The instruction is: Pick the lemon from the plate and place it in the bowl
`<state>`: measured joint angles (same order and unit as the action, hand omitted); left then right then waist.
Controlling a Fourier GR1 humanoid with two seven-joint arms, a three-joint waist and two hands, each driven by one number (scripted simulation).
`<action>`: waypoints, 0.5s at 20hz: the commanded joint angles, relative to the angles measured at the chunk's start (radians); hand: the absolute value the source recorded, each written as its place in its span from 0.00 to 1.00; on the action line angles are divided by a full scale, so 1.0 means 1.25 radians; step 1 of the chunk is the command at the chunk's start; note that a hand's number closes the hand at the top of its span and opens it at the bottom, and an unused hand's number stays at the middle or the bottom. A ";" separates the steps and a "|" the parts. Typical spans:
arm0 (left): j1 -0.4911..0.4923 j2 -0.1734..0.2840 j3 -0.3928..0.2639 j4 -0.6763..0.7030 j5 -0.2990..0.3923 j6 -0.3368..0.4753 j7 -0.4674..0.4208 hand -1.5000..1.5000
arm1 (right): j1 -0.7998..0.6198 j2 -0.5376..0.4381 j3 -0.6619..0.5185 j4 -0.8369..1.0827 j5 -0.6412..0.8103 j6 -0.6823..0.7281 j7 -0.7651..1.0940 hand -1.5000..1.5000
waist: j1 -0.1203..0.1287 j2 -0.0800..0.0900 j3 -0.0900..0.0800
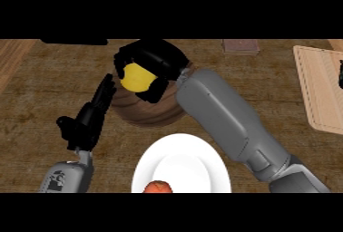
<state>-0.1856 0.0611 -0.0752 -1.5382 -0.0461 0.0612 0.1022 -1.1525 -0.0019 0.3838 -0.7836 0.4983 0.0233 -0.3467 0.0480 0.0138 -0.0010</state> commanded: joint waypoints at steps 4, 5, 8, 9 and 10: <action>0.027 -0.023 -0.022 0.019 -0.010 0.000 -0.047 0.50 | -0.081 0.001 -0.020 0.245 -0.053 0.074 -0.059 1.00 | 0.016 0.005 0.000; 0.015 -0.009 -0.015 -0.007 -0.017 0.007 -0.017 0.50 | -0.055 0.001 -0.019 0.284 -0.026 0.095 -0.109 0.00 | 0.014 0.006 0.000; 0.012 -0.002 -0.010 0.012 0.001 -0.021 -0.034 0.50 | -0.057 0.002 0.011 0.316 -0.072 0.140 -0.152 0.00 | 0.031 0.010 0.000; -0.009 0.001 0.006 0.035 0.016 -0.031 -0.043 0.50 | -0.063 0.002 0.015 0.329 -0.068 0.151 -0.189 0.00 | 0.028 0.012 0.000; -0.022 -0.016 -0.004 0.038 -0.010 0.003 -0.024 0.50 | -0.091 0.002 -0.031 0.350 -0.078 0.182 -0.225 0.00 | 0.010 0.009 0.000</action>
<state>-0.1884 0.0530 -0.0821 -1.5179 -0.0491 0.0508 0.0739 -1.2268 0.0000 0.3795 -0.4331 0.4317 0.1727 -0.5293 0.0699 0.0234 -0.0009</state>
